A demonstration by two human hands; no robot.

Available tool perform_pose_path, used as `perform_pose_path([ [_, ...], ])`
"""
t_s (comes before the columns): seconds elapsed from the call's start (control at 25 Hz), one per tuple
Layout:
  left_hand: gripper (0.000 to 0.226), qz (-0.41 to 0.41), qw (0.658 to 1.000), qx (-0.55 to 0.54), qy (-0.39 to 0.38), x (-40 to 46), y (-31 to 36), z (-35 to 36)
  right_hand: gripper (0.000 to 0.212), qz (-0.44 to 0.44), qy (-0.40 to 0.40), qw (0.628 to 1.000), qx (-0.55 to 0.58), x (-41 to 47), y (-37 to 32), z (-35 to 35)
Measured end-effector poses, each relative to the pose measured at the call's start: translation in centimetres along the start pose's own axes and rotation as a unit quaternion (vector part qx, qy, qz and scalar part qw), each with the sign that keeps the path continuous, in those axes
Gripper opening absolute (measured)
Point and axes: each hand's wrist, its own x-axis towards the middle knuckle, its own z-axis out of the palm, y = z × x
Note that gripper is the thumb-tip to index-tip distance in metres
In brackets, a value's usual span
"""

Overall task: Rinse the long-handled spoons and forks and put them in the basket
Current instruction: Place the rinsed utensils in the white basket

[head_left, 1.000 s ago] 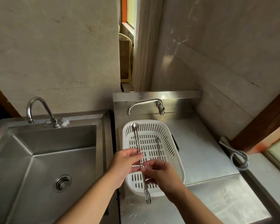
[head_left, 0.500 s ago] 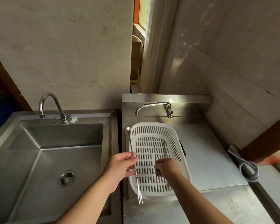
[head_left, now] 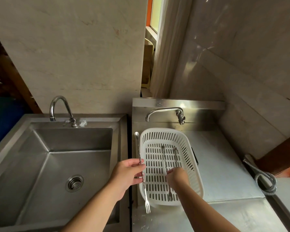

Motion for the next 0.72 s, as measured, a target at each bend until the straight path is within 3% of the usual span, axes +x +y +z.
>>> perform_pose_path([
  [0.44,0.024,-0.001,1.0,0.009,-0.001,-0.5,0.3,0.9,0.013,-0.06,0.008,0.998,-0.012,-2.0,-0.2,-0.7],
  [0.6,0.019,-0.004,1.0,0.009,-0.008,-0.6,0.7,1.6,0.014,-0.16,-0.078,0.978,0.111,-5.7,-1.1,-2.9],
  [0.72,0.024,-0.003,1.0,0.014,-0.009,-0.5,1.0,2.3,0.017,-0.172,-0.171,0.94,0.242,-9.1,-0.9,-4.4],
])
